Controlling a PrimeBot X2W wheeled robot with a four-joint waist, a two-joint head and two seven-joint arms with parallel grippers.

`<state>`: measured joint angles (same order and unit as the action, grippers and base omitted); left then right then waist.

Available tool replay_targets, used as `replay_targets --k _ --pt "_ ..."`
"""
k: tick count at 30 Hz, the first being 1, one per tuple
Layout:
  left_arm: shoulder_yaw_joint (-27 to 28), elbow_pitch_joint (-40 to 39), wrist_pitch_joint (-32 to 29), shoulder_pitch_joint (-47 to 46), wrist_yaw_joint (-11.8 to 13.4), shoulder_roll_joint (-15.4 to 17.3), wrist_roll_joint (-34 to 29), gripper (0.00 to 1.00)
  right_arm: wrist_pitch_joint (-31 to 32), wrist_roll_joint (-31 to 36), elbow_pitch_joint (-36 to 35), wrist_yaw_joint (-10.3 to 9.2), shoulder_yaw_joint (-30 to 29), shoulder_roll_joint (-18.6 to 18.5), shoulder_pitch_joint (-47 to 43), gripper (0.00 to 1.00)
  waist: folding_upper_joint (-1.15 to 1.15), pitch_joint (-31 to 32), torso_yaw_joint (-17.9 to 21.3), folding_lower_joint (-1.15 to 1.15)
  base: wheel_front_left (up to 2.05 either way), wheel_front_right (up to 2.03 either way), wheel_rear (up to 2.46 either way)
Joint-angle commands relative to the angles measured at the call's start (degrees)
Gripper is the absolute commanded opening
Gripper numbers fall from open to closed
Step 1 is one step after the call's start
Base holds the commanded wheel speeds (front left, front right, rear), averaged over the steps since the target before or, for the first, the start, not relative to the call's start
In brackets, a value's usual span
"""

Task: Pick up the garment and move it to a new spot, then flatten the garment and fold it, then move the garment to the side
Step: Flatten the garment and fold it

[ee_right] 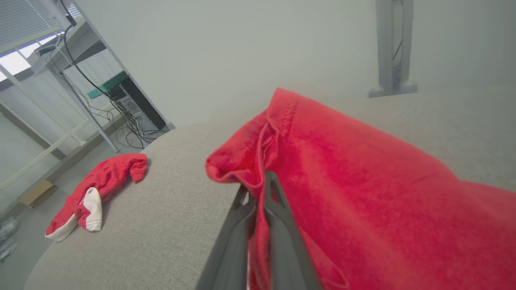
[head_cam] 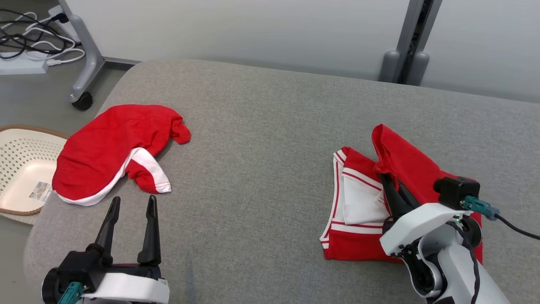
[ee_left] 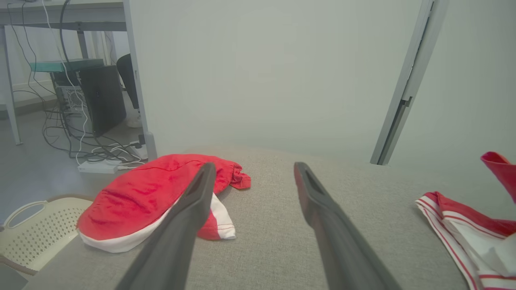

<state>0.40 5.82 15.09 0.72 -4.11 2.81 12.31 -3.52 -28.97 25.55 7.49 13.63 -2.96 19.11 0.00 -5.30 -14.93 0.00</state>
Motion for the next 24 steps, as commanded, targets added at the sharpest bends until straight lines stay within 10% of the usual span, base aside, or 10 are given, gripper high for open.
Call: replay_targets --k 1,18,20,21,24 --pt "-0.24 -0.38 0.10 -0.39 0.23 0.19 0.08 1.00 0.12 0.23 -0.01 0.01 -0.13 -0.16 -0.84 0.00 0.00 -0.14 -0.69 0.00 0.00 0.00 0.00" --pt "-2.67 -0.96 0.10 0.83 1.78 0.19 0.32 1.00 -2.68 -4.33 7.89 0.01 4.69 -0.12 0.23 0.00 0.00 0.30 -3.51 0.00 0.00 0.00 0.00" --pt "-2.72 -0.97 0.10 0.92 1.75 0.19 0.11 1.00 -3.36 -5.96 9.13 0.01 5.89 -0.12 0.61 0.49 0.00 0.58 -3.47 0.00 0.00 0.00 0.00" --pt "-2.71 -1.00 0.10 0.94 1.73 0.19 0.00 1.00 -3.73 -6.66 9.75 0.01 6.53 -0.13 0.75 1.00 0.00 0.70 -3.41 0.00 0.00 0.00 0.00" --pt "-2.62 -1.18 0.09 0.94 1.63 0.18 -0.30 1.00 -4.98 -10.16 10.52 0.01 8.75 -0.13 1.51 1.00 0.00 0.91 -3.06 0.00 0.00 0.00 0.00"
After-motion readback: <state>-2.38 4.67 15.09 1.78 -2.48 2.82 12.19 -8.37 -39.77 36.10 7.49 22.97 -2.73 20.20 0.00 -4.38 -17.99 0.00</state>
